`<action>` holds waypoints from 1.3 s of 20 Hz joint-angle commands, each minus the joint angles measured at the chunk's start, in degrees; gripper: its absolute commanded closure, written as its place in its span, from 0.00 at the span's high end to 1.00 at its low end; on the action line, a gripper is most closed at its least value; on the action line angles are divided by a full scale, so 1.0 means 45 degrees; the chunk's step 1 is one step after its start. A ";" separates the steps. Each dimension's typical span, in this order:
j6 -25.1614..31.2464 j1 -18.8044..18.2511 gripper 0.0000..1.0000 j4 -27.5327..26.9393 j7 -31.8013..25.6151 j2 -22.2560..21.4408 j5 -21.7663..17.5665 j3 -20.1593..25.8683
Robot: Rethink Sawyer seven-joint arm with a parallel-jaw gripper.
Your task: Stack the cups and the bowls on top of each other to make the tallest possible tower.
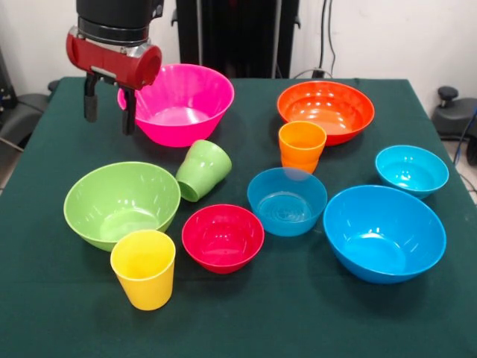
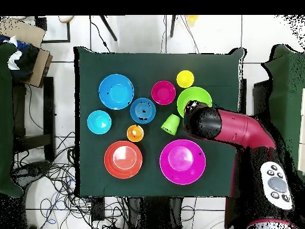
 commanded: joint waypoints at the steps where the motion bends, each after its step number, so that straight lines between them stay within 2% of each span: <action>1: 0.0967 0.0742 1.00 0.0905 -0.0363 -0.0222 -0.0620 0.0610; 17: 0.0691 0.1989 1.00 0.1707 0.1218 -0.0441 0.0069 -0.0113; 26: 0.0858 0.2424 1.00 0.1417 0.1083 -0.0419 0.0125 -0.0467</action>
